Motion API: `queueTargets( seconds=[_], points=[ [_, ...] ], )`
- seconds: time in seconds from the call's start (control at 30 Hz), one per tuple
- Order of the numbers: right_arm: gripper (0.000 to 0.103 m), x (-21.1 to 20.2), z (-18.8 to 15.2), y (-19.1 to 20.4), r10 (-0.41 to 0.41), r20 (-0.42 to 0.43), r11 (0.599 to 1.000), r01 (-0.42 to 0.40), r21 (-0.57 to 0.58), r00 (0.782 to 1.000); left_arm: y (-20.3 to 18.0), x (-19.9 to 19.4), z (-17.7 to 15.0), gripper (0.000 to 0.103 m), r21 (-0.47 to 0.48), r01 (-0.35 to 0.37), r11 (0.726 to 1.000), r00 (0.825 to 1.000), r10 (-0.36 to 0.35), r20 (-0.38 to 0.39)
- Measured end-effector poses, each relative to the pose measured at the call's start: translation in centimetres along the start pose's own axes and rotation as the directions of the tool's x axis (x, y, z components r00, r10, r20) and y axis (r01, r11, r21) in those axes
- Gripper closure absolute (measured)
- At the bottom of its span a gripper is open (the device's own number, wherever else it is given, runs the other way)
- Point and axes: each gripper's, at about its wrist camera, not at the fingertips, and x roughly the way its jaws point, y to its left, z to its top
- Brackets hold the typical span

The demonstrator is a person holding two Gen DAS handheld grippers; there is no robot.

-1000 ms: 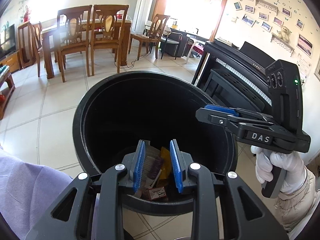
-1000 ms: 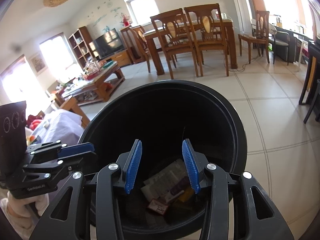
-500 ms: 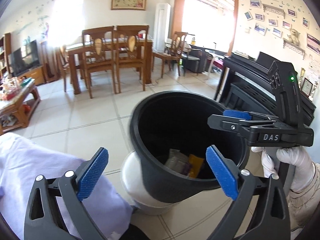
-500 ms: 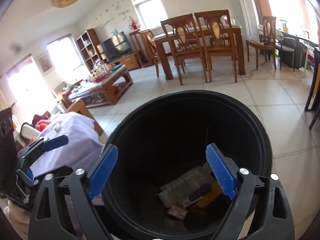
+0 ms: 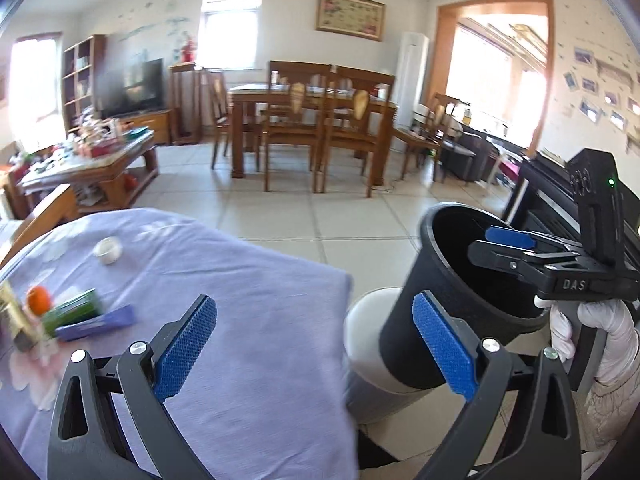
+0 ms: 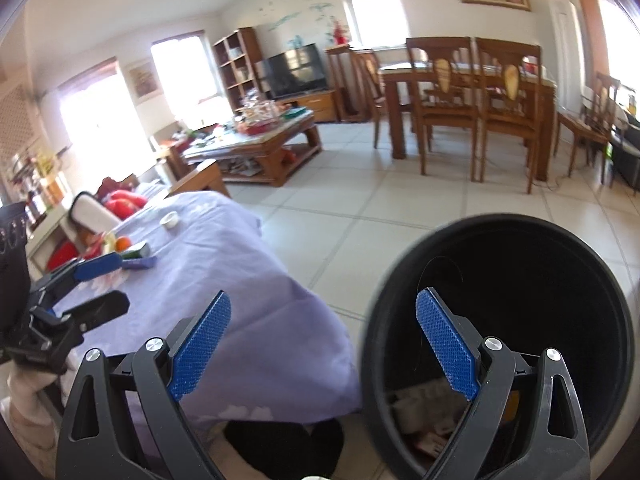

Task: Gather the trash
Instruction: 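Move both tools back over the table toward the remaining trash, then grasp the yellow-green snack bag with the left gripper while the right grasps the blue toothpaste tube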

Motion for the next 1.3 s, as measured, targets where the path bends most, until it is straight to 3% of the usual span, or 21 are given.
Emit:
queueTargets(
  seconds=[0.27,0.5,0.67,0.8,0.87,0.93,1.13,1.3],
  points=[
    [0.011,4.1,1.9,8.8,0.093,-0.023,0.99,-0.095,-0.108,0.995,7.8,-3.7,-1.0,0.005,-0.119,-0.11,0.987,0.993,0.114,0.024],
    [0.011,8.1,2.6,15.6,0.165,-0.071,0.968,-0.176,-0.179,0.984,15.4,-6.2,-2.9,0.005,-0.259,-0.194,0.946,0.979,0.204,0.009],
    [0.011,11.4,3.1,20.2,0.192,-0.13,0.941,-0.221,-0.258,0.973,20.7,-7.6,-3.9,0.005,-0.374,-0.235,0.897,0.969,0.244,-0.024],
    [0.011,13.9,3.2,23.7,0.207,-0.185,0.891,-0.263,-0.369,0.961,24.2,-8.1,-4.7,0.005,-0.442,-0.281,0.852,0.958,0.276,-0.078],
    [0.021,15.3,3.1,25.4,0.214,-0.229,0.86,-0.295,-0.416,0.949,26.1,-7.9,-4.8,0.005,-0.475,-0.301,0.827,0.953,0.282,-0.113],
    [0.026,16.4,3.3,26.5,0.227,-0.26,0.84,-0.323,-0.436,0.939,27.2,-7.4,-4.8,0.005,-0.493,-0.315,0.811,0.949,0.285,-0.137],
    [0.027,20.0,4.0,28.4,0.251,-0.334,0.799,-0.389,-0.458,0.909,30.1,-5.9,-5.0,0.005,-0.537,-0.347,0.769,0.938,0.274,-0.214],
    [0.027,22.7,3.4,29.4,0.232,-0.398,0.755,-0.422,-0.502,0.888,32.2,-4.3,-5.1,0.005,-0.561,-0.401,0.724,0.915,0.287,-0.284]
  ],
)
